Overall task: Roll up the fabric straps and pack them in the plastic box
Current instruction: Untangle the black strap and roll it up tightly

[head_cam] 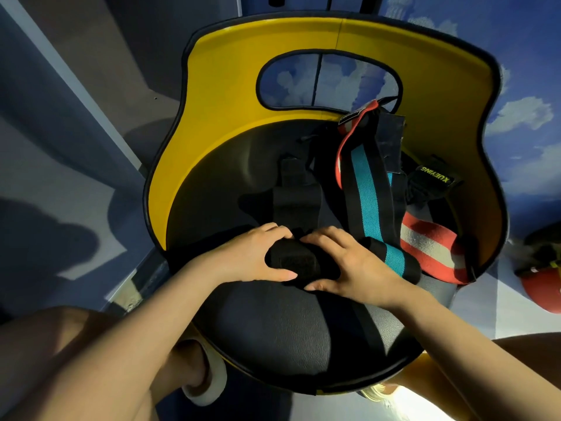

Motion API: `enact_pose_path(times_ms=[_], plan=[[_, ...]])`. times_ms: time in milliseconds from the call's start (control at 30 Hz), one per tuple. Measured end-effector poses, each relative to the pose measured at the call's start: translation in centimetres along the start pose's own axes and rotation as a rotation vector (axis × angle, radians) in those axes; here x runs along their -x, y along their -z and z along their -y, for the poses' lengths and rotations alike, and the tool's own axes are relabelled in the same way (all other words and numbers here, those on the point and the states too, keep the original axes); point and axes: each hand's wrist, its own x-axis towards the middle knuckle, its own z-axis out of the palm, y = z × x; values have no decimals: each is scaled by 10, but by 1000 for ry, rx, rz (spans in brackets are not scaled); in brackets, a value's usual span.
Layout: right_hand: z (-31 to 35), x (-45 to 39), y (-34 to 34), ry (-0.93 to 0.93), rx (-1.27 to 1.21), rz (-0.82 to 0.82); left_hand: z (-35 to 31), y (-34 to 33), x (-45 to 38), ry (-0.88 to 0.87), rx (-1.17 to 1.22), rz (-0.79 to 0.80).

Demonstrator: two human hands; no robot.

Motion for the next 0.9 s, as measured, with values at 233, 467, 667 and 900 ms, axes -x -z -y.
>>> enact_pose_path(times_ms=[233, 467, 667, 900], plan=[[0, -2, 8, -36, -81, 8, -3, -2, -3, -9, -52, -50], [0, -4, 13, -155, -178, 46, -15, -9, 4, -99, -217, -158], [2, -6, 14, -191, -164, 100, -14, -7, 2, -106, -169, -135], [9, 1, 6, -69, 30, 59, -12, -1, -3, -31, -58, -32]])
